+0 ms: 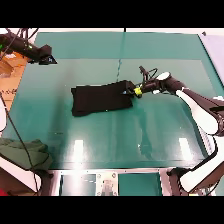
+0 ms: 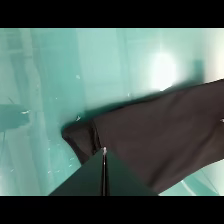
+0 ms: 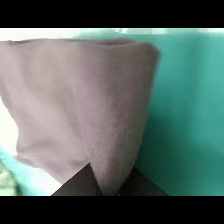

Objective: Fold the shirts.

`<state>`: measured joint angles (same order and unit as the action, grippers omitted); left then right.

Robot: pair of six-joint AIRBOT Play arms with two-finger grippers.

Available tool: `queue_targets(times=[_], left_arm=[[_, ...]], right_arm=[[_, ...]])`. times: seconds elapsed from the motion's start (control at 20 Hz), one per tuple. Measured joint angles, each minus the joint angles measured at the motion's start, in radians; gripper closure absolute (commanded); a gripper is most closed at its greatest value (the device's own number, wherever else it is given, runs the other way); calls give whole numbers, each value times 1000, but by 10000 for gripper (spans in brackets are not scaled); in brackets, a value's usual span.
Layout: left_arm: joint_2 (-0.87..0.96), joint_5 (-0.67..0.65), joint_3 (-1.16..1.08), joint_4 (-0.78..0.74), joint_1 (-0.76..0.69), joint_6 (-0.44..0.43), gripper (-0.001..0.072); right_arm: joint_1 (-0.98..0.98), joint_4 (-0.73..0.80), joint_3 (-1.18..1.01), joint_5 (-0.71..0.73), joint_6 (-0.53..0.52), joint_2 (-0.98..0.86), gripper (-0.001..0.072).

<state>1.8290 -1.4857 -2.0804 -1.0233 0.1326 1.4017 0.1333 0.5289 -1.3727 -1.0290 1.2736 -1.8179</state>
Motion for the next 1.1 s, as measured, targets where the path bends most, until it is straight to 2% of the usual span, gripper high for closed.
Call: queue_targets(times=[0.2,0.35,0.7,0.9,1.1], left_arm=[[0,-8,0,-1,0,3,687],[0,-14,0,-1,0,3,687],[0,-18,0,-1,0,3,687],[0,-18,0,-1,0,4,687],[0,-18,0,-1,0,4,687]], right_arm=[[-77,18,-111,-43,35,90,697],[-211,79,-169,-80,90,200,697],[-687,130,-212,-174,151,388,697],[-959,138,-219,-235,157,415,697],[-1146,138,-222,-317,159,423,697]])
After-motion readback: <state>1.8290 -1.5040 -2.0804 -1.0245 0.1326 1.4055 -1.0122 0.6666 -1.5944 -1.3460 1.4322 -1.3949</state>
